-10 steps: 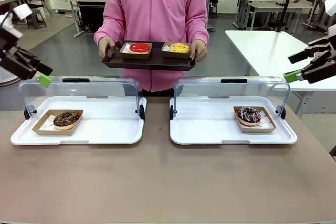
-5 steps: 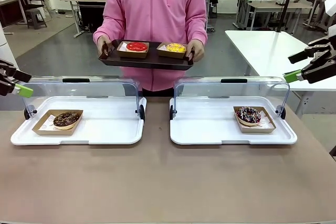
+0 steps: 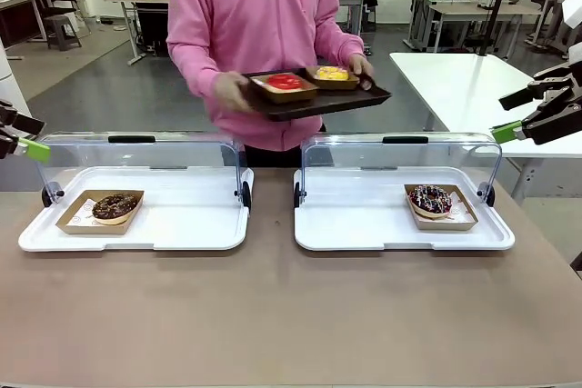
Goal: Provide the desired donut to the person.
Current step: Place the picked Paper togo box onto the Handle tray extended by the person.
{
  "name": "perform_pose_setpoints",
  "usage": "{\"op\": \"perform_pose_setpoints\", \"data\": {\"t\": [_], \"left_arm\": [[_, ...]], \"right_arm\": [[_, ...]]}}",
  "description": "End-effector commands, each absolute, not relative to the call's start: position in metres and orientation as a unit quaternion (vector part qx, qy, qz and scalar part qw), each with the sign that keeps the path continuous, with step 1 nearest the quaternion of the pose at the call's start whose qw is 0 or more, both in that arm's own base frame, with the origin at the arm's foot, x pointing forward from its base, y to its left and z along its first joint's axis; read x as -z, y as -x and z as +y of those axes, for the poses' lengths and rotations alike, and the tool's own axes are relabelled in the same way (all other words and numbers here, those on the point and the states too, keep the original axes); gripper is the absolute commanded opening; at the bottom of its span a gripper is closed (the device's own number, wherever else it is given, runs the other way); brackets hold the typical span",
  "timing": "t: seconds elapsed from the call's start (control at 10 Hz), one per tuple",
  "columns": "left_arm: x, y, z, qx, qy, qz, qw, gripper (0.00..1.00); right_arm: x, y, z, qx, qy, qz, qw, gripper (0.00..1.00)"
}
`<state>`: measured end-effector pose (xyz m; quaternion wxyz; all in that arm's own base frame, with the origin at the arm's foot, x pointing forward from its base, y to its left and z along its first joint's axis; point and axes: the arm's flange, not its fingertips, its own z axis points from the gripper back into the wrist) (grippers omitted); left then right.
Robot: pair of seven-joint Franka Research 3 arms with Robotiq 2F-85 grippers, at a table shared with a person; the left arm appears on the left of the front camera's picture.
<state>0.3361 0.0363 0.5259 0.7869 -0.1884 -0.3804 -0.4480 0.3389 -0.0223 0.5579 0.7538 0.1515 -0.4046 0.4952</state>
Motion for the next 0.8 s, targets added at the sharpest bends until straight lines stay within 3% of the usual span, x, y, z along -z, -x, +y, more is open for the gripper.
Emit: {"op": "perform_pose_setpoints", "data": {"t": [0.0,0.7], "left_arm": [[-0.507,-0.319,0.027,0.446,0.188,-0.401,0.778,1.00],[-0.528,-0.337,0.035,0.448,0.184,-0.385,0.785,1.00]], "right_arm": [[-0.556,-0.338,-0.022,-0.496,-0.151,-0.402,0.754,1.00],[-0.556,-0.338,-0.022,-0.496,-0.151,-0.402,0.754,1.00]]}}
